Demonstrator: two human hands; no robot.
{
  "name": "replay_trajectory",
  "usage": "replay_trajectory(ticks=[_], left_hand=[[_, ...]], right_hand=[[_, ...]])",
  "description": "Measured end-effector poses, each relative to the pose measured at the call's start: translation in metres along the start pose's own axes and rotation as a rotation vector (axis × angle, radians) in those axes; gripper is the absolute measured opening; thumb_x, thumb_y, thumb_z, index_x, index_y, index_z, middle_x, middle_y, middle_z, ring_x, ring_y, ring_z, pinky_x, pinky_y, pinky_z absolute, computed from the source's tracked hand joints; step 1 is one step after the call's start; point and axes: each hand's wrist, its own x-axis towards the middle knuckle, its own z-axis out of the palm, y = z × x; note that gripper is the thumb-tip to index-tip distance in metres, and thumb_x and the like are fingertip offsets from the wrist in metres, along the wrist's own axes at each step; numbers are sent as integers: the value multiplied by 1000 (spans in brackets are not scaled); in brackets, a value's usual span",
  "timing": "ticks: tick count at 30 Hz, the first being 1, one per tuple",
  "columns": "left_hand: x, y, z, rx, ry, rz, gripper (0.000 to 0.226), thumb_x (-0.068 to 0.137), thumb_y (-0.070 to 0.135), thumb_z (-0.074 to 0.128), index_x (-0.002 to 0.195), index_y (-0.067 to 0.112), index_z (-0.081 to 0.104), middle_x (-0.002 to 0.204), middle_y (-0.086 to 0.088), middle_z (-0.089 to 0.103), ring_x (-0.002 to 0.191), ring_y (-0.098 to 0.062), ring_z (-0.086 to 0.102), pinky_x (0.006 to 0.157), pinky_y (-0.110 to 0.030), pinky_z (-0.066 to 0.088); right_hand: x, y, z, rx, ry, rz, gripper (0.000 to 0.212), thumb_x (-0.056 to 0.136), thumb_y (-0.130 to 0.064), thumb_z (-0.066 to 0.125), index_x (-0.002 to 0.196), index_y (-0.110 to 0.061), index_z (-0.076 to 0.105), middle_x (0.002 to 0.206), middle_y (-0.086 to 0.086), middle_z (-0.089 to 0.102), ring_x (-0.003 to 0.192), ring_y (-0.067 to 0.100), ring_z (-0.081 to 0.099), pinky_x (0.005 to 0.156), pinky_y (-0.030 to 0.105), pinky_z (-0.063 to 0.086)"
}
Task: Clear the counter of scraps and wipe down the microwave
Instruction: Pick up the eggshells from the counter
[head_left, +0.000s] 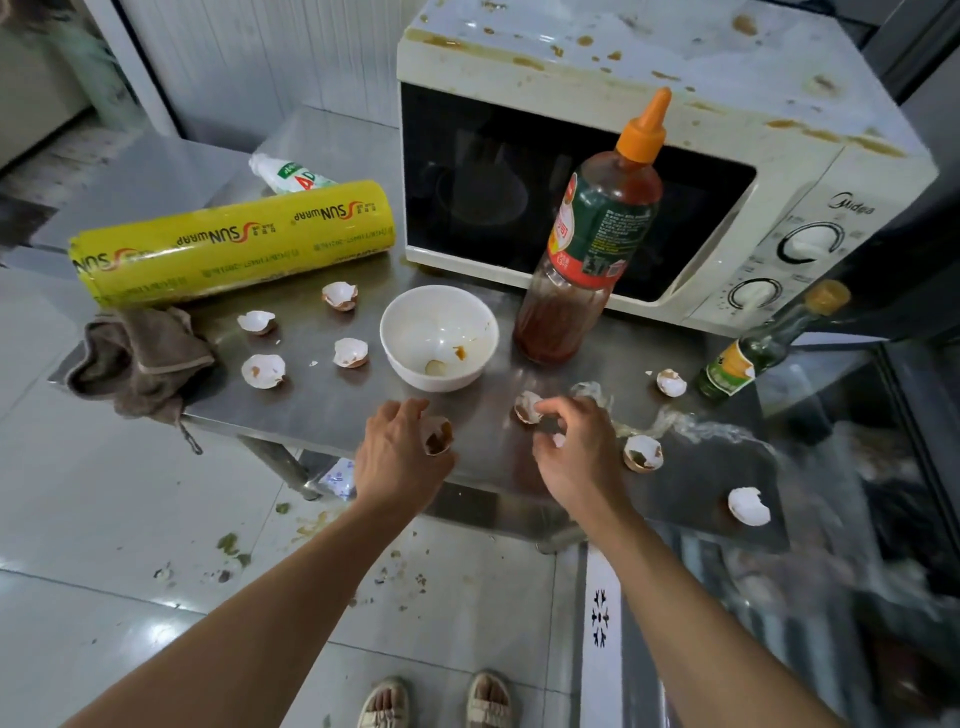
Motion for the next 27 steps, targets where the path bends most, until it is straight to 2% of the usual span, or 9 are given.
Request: replay_trajectory(ticks=[4,8,11,14,16,19,24,27], left_hand=[[1,4,5,62,32,3,60,77,30,73,131,23,49,132,-4,46,119,-23,45,94,-40,45],[0,4,7,56,75,28,45,77,23,73,120,21,58,122,-3,51,109,-22,50,75,-30,41],[0,8,7,41,92,53,40,76,21,74,114,20,62,115,-1,54,104,-20,52,70,-28,39],[1,16,10,-2,87,88,40,75,21,75,113,19,63,113,-1,58,98,-20,56,71,-28,44],[2,23,14,-34,77,86,41,74,21,76,113,20,62,112,-1,62,95,-18,56,75,-28,46],[4,37,21,-59,72,97,38,75,21,76,110,19,61,107,-1,65,87,-12,51,73,-24,43],[11,61,32,-69,45,137,36,75,26,75,107,19,60,106,-2,64,92,-17,57,77,-31,50],[17,74,39,-75,48,149,37,76,30,74,107,19,58,106,-2,63,94,-20,57,79,-34,51]], right_hand=[[-11,18,-6,-47,-122,66,47,73,-16,75,117,-12,58,114,6,56,109,23,50,80,15,26],[-16,25,-2,-40,-150,101,61,69,-25,80,122,-10,54,122,8,51,114,23,47,80,13,24],[-17,25,3,-54,-140,118,60,71,-29,79,122,-10,55,122,7,52,114,23,48,83,17,27],[-16,26,6,-65,-110,84,53,71,-25,79,118,-12,59,118,6,55,110,23,51,89,23,36],[-15,28,6,-77,-110,48,47,75,-21,76,118,-11,60,119,5,55,111,22,51,92,23,37],[-13,34,3,-80,-119,15,44,78,-20,73,119,-9,60,122,5,54,114,21,50,95,23,36],[-9,42,-13,-20,-11,13,41,75,-21,75,112,-9,63,113,6,56,105,23,54,86,23,37],[-6,48,-21,-23,62,-21,40,74,-22,75,110,-10,62,106,6,60,101,24,56,86,31,43]])
